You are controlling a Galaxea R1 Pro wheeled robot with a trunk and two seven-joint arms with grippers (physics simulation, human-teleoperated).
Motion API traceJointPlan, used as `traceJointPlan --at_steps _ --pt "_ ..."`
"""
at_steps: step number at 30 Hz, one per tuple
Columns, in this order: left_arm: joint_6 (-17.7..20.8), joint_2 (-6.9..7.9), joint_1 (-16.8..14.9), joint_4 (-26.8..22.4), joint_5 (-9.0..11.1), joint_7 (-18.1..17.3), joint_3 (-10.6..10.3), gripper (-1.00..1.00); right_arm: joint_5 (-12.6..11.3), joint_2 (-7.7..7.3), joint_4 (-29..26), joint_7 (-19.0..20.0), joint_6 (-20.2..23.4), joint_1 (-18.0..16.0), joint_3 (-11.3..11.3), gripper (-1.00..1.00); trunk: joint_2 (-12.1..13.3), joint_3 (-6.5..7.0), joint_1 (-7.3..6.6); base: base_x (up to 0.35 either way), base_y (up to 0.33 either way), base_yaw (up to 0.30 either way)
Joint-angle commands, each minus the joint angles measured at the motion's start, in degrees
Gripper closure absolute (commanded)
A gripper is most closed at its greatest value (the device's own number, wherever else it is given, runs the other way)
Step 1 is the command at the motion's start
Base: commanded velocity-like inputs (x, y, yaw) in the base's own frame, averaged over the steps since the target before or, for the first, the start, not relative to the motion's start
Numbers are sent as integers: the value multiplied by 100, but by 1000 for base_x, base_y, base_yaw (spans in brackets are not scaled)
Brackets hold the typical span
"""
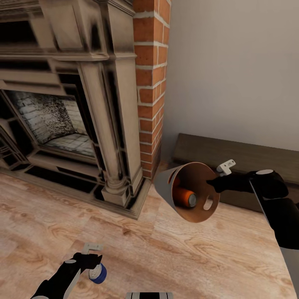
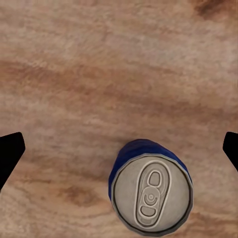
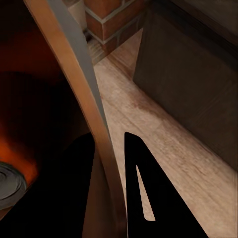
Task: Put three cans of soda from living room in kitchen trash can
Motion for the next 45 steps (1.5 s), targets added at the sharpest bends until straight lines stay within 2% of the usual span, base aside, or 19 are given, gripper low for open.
traceJointPlan --at_steps 1,25,34,45 --pt "-7 0 0 0 -1 0 -2 -100 -78 -2 -2 12 21 -2 1 100 0 1 -1 0 3 0" --pt "-41 0 0 -67 19 -17 3 -100 -84 -1 -2 9 21 6 13 100 0 1 -1 -7 -22 0" --pt "-40 0 0 -58 13 -10 -7 -100 -87 -2 -2 9 21 6 18 100 0 1 -1 -211 -42 0" --pt "-43 -8 0 -31 -21 -4 -20 -100 -77 -10 0 7 21 11 11 100 0 1 -1 -26 -8 0"
